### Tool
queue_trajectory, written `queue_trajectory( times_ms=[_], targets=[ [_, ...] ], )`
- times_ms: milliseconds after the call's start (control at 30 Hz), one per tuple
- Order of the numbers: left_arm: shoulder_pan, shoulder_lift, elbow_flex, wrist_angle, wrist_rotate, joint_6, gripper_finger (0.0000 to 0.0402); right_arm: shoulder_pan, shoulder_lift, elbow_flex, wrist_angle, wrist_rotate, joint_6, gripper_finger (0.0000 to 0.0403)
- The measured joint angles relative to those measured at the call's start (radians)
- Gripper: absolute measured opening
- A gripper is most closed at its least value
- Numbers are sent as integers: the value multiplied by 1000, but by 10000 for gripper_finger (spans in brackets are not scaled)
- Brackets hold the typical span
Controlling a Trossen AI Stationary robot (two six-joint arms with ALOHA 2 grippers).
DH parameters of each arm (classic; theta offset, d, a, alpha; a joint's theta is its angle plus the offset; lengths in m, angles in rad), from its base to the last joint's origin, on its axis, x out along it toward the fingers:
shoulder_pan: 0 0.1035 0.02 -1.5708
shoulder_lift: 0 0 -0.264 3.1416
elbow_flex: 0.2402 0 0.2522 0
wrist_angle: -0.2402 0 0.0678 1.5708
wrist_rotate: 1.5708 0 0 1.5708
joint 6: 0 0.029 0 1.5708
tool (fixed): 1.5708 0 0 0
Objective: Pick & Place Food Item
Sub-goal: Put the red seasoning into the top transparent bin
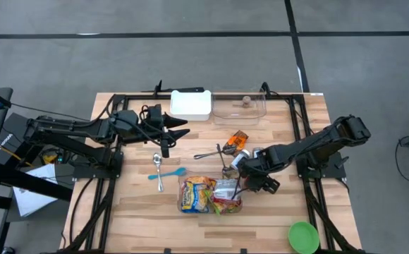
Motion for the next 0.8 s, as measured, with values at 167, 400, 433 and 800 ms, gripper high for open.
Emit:
queue_trajectory(
  times_ms=[167, 400, 433, 800],
  targets=[
    [0, 0, 0, 0, 0, 0, 159, 0, 0, 0, 2, 0, 16, 278],
    [0, 0, 0, 0, 0, 0, 159, 0, 0, 0, 2, 0, 35, 264],
    [0, 0, 0, 0, 0, 0, 159, 0, 0, 0, 3, 0, 37, 261],
    [0, 0, 0, 0, 0, 0, 159, 1, 0, 0, -1, -15, 83, 207]
  ],
)
